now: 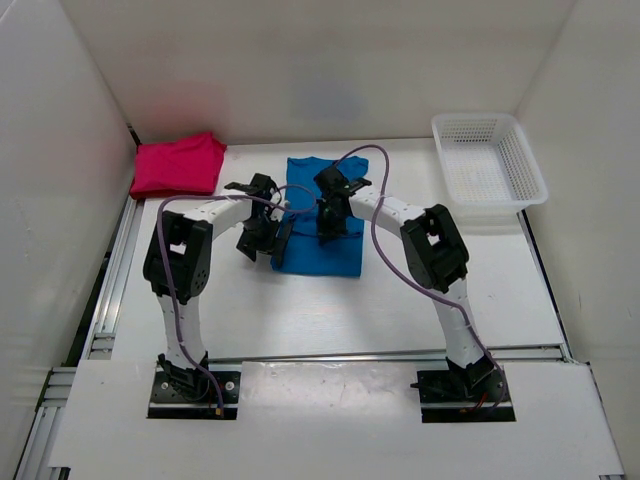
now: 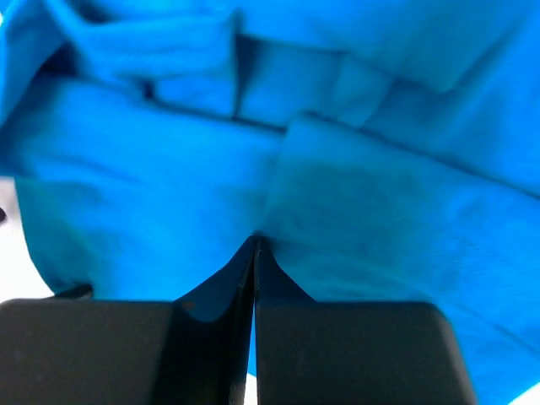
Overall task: Fold and stack the t-shirts
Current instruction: Fold the folded rectangular tshirt in 1/3 of the way
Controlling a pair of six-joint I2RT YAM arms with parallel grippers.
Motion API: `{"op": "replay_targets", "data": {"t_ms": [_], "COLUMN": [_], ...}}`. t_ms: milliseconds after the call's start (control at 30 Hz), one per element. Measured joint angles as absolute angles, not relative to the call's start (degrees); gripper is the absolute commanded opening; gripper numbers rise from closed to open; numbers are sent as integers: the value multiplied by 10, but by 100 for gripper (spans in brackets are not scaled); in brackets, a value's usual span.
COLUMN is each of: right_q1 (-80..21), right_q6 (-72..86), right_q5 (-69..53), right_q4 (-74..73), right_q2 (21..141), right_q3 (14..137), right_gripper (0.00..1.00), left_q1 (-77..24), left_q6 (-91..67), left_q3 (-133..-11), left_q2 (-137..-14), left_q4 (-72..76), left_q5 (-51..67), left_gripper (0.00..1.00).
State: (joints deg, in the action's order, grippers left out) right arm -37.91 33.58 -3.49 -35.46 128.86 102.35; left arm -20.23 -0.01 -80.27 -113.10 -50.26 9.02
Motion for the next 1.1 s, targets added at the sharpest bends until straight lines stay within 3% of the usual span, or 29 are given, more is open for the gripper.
{"op": "replay_targets", "data": {"t_ms": [500, 700, 933, 1100], "right_q1": [-380, -376, -345, -317], "right_q6": [410, 419, 419, 396], "right_q5": [117, 187, 207, 186], "right_q4": [-355, -352, -340, -318], "right_q2": [1336, 1372, 1397, 1367], "right_q3": [1107, 1179, 1237, 1206], "right_gripper": [2, 9, 11, 11], "left_q1": [-217, -219, -227, -236], "left_q6": [0, 0, 0, 0], "left_q3": [-789, -784, -780, -787], "left_q2": [-1134, -1131, -1128, -1128], "left_q4": [-494, -489, -485, -493], "left_q5": [60, 54, 44, 30], "left_gripper": [88, 88, 88, 88]}}
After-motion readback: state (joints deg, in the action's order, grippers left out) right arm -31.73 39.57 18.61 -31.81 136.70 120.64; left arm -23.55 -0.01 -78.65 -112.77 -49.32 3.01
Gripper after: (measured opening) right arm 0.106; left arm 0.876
